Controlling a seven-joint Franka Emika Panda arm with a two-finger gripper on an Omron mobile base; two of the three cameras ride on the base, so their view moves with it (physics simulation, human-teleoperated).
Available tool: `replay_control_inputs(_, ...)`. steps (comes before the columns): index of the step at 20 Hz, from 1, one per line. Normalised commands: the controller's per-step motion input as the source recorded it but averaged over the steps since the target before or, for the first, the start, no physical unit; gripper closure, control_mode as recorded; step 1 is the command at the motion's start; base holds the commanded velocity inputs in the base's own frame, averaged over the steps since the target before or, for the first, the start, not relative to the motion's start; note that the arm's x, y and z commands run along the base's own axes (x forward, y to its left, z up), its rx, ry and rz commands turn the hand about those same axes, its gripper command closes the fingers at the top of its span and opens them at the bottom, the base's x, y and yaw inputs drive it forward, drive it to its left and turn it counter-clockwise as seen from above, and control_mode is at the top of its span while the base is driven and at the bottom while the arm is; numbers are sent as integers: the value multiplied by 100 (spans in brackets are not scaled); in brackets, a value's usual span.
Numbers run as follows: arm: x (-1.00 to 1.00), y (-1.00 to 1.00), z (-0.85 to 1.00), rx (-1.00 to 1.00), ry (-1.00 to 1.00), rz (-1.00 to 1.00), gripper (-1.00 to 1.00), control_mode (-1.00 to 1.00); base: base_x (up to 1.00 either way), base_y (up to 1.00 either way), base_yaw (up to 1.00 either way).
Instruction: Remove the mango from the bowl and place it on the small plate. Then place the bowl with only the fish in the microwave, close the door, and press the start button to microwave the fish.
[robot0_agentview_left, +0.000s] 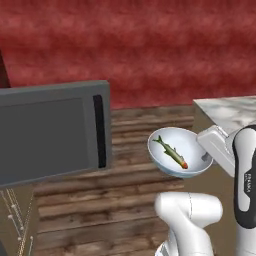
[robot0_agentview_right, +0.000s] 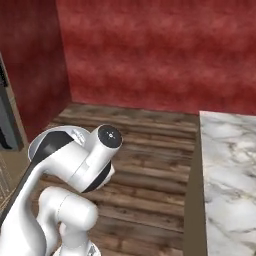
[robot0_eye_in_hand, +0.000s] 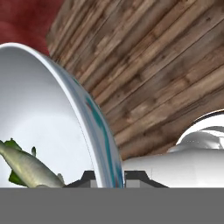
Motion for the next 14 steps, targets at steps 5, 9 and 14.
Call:
replay_control_inputs(5, 0, 0, 0, 0, 0, 0, 100, 100, 100, -10, 44)
replay_control_inputs(9, 0, 0, 0, 0, 0, 0, 100, 100, 100, -26, 48)
replay_control_inputs(14, 0, 0, 0, 0, 0, 0, 100, 100, 85, -22, 57)
